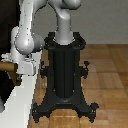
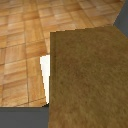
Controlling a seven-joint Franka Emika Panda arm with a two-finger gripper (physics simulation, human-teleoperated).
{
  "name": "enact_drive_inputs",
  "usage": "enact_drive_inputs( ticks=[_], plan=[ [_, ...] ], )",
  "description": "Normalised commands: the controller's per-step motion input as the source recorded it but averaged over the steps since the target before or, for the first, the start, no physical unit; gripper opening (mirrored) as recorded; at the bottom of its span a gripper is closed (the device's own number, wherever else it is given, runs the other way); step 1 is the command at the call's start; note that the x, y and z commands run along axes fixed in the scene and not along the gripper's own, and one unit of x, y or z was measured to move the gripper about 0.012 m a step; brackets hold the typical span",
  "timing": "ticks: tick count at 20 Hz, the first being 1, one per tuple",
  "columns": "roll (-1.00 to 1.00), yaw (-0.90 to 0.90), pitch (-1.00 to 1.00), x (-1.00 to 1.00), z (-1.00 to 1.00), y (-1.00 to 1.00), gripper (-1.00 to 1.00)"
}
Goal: Open the door by pressing down and pulling on the handle.
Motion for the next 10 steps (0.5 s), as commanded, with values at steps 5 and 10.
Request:
enact_drive_inputs(
  ticks=[5,10],
  plan=[
    [0.0,0.0,-0.12,0.0,-0.6,0.0,-1.0],
    [0.0,0.0,0.0,0.0,0.0,0.4,-1.0]
  ],
)
